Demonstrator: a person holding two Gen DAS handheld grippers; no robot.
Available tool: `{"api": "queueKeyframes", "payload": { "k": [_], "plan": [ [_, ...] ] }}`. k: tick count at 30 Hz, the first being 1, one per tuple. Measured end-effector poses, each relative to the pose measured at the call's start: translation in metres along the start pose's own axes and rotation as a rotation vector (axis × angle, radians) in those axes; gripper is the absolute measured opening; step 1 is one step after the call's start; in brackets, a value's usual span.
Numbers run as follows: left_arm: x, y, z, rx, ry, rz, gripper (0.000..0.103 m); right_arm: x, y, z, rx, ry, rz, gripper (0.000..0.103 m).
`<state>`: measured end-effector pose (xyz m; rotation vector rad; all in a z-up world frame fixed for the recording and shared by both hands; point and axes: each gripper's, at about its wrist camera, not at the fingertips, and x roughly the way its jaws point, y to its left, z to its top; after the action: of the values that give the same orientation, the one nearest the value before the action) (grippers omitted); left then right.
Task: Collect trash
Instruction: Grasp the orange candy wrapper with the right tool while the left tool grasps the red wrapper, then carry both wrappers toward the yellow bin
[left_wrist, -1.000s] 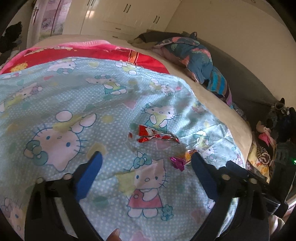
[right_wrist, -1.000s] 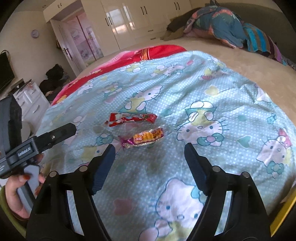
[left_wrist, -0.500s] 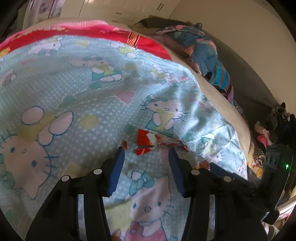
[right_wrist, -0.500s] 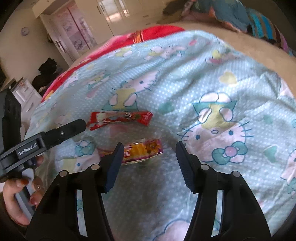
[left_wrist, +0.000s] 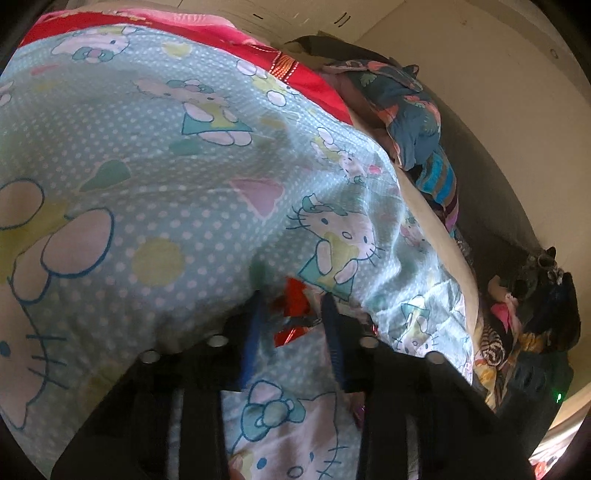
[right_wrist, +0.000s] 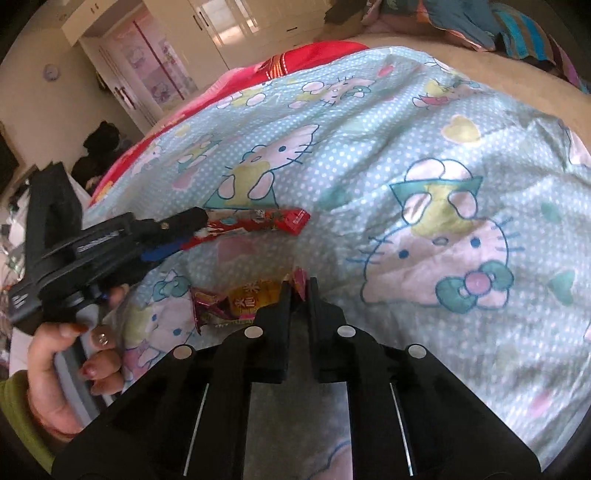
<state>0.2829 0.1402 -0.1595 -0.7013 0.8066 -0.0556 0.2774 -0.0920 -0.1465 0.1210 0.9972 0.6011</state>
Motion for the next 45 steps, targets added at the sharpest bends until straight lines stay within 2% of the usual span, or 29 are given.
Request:
{"api": "queueKeyframes", "payload": {
  "k": [4,9,15,24,33,45],
  "plan": [
    [-0.005,0.008,-0.005,-0.050,0.000,-0.048,0.010,-0.009,0.006,-0.009,-0.019,-0.018,-0.003,0.005],
    [-0.020,0.014,-0.019,-0.086,0.003,-0.094,0.007,-0.022,0.018,-0.022,-0.065,-0.028,-0.004,0.004],
    [-0.055,0.009,-0.042,-0.058,-0.029,-0.092,0.006,-0.041,0.037,-0.038,-0.134,-0.046,-0.001,0.004],
    [-0.109,-0.012,-0.060,0.098,-0.112,-0.015,0.006,-0.075,0.057,-0.051,-0.223,-0.094,-0.021,0.004],
    [-0.147,-0.050,-0.071,0.230,-0.155,-0.016,0.006,-0.113,0.060,-0.062,-0.196,-0.151,-0.008,0.004],
    [-0.172,-0.093,-0.087,0.316,-0.165,-0.041,0.006,-0.163,0.048,-0.072,-0.155,-0.233,-0.023,0.004]
  ]
}}
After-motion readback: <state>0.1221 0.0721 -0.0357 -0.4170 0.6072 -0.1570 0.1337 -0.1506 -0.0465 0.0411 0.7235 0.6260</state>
